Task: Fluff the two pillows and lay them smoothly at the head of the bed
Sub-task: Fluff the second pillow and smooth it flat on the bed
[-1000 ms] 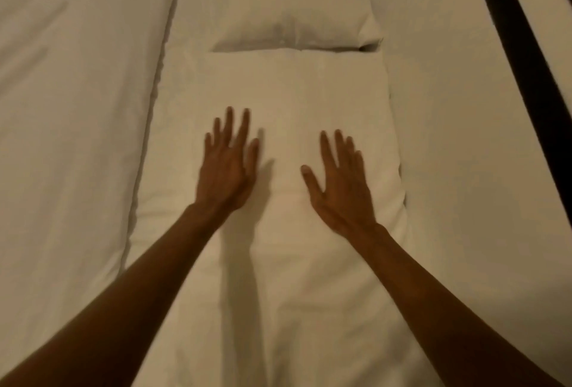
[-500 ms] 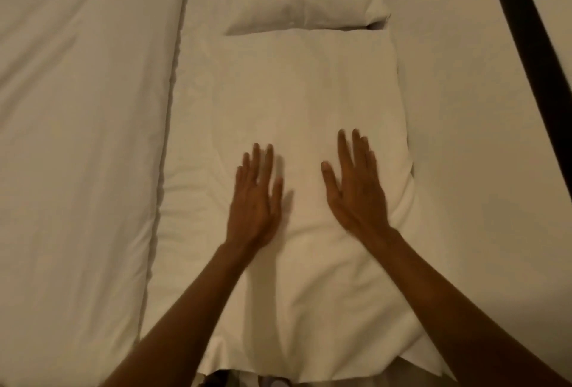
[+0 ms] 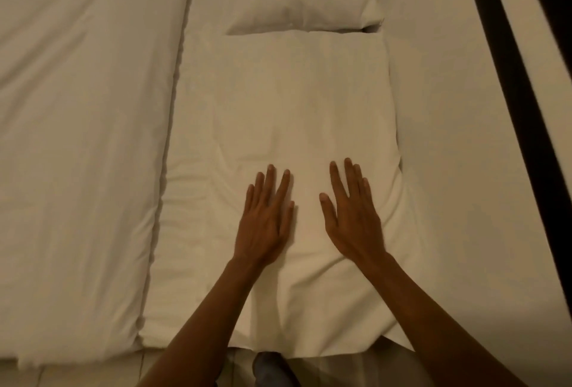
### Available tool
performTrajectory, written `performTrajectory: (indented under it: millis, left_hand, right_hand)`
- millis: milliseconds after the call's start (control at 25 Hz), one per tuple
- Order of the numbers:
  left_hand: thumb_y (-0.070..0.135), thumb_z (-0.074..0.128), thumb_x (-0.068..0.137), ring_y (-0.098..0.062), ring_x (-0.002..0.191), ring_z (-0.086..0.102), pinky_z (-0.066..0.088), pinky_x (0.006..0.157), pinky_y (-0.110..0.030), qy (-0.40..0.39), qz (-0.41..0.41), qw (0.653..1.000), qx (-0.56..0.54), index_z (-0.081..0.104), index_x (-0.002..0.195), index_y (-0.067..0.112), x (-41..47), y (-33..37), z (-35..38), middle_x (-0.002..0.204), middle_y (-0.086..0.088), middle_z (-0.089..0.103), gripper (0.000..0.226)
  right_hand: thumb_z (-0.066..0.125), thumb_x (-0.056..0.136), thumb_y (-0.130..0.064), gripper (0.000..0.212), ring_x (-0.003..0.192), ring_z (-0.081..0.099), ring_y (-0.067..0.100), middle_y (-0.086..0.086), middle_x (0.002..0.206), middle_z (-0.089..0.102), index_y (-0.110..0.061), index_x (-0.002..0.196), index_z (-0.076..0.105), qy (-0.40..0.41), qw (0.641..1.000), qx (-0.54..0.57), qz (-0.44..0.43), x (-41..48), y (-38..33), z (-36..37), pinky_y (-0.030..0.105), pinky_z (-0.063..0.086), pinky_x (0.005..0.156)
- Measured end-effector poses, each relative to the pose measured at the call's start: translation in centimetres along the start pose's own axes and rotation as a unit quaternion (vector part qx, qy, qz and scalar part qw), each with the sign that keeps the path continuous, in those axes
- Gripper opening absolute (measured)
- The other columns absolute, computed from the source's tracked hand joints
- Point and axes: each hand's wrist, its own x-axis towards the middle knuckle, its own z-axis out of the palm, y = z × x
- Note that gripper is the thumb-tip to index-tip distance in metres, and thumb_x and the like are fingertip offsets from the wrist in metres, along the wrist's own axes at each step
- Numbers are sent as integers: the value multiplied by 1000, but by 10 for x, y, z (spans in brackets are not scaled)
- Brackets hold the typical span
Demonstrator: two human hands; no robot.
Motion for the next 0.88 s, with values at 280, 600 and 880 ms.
performTrajectory:
  millis: [280, 600, 880]
  left_hand:
    - [40, 24, 107, -19, 156, -4, 9, 127, -47, 18, -85, 996, 2, 8, 160, 30, -12, -16, 1, 169, -2, -1, 56]
    - [46, 27, 105, -16, 156, -6, 3, 127, -40, 13, -11, 999, 37, 5, 159, 34, -23, 1, 23, 169, 0, -4, 59]
    - [47, 22, 105, -15, 156, -5, 6, 127, -41, 11, -8, 999, 36, 2, 159, 36, -22, -1, 25, 169, 2, -5, 59]
  right_hand:
    - [27, 105, -49, 60, 156, 0, 20, 5, 169, 6, -30, 160, 12, -4, 999, 3, 46, -12, 23, -7, 43, 12, 127]
    - [31, 105, -49, 61, 156, 5, 21, 5, 169, 10, -30, 160, 14, 6, 1000, -10, 19, -12, 30, -4, 41, 10, 127]
    - [25, 108, -38, 54, 156, 7, 20, 7, 169, 10, -27, 160, 16, 88, 990, 31, 103, -41, 38, 0, 44, 17, 126]
